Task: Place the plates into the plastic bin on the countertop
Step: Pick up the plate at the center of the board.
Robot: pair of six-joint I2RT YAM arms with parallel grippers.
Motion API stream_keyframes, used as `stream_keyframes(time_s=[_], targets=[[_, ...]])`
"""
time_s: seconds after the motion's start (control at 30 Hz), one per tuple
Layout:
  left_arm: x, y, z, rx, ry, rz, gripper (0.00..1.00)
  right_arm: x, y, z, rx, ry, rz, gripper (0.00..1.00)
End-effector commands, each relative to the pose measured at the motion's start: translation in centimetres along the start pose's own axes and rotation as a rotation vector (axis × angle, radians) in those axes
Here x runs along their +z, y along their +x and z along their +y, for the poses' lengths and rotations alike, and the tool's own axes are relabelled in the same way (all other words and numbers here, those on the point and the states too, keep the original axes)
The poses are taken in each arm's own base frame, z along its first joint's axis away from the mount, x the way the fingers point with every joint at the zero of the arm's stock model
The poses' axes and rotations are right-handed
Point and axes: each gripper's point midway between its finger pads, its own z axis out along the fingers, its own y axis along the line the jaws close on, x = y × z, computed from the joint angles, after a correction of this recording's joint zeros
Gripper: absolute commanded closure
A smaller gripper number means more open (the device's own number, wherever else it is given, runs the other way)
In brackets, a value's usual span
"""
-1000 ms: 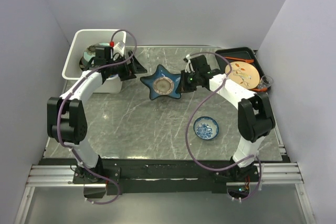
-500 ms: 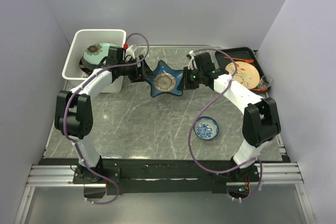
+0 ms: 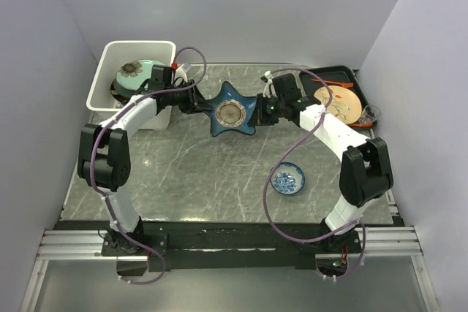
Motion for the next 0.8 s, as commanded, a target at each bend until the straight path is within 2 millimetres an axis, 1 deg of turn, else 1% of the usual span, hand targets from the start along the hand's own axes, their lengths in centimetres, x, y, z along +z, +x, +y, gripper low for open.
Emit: stream_keyframes(time_s=[0.0, 0.03, 0.1, 0.13, 0.17, 0.2, 0.27, 0.3, 0.4, 0.43, 0.6, 0.77], targets=[[-0.5, -1.1, -1.6, 0.104, 0.037, -0.035, 0.99, -3.9, -5.1, 4.4, -0.052, -0.161, -0.200, 0.79], [-0.5, -1.2, -1.7, 0.104, 0.038, -0.038, 0.99, -3.9, -5.1, 4.3, -0.041, -0.164, -0.201, 0.68], [-0.5, -1.1, -1.8, 0.103, 0.045, -0.036, 0.99, -3.9, -5.1, 4.2, -0.031, -0.179, -0.206, 0.55], [-0.5, -1.2, -1.9, 0.103, 0.047, -0.040, 0.99, -4.0, -5.2, 4.1, -0.020, -0.180, -0.209, 0.42], [-0.5, -1.2, -1.9, 0.103, 0.049, -0.040, 0.99, -4.0, -5.2, 4.0, -0.018, -0.182, -0.215, 0.37], [-0.6, -1.2, -2.0, 0.101, 0.051, -0.043, 0.99, -4.0, -5.2, 3.8, -0.011, -0.178, -0.215, 0.28], [-0.7, -1.4, -2.3, 0.106, 0.058, -0.051, 0.99, -4.0, -5.2, 3.6, -0.006, -0.175, -0.219, 0.20], [-0.7, -1.3, -2.3, 0.103, 0.058, -0.051, 0.99, -4.0, -5.2, 3.3, 0.001, -0.167, -0.219, 0.14], [-0.9, -1.5, -2.5, 0.104, 0.058, -0.059, 0.99, -4.0, -5.1, 2.8, 0.014, -0.155, -0.223, 0.04], [-0.9, -1.6, -2.5, 0.107, 0.056, -0.063, 0.99, -4.0, -5.1, 2.7, 0.016, -0.151, -0.224, 0.03], [-1.1, -2.1, -2.9, 0.116, 0.057, -0.070, 0.99, -4.1, -5.1, 2.2, 0.028, -0.144, -0.231, 0.00], [-1.2, -2.6, -3.3, 0.120, 0.059, -0.079, 0.99, -4.4, -5.1, 1.9, 0.035, -0.141, -0.237, 0.00]])
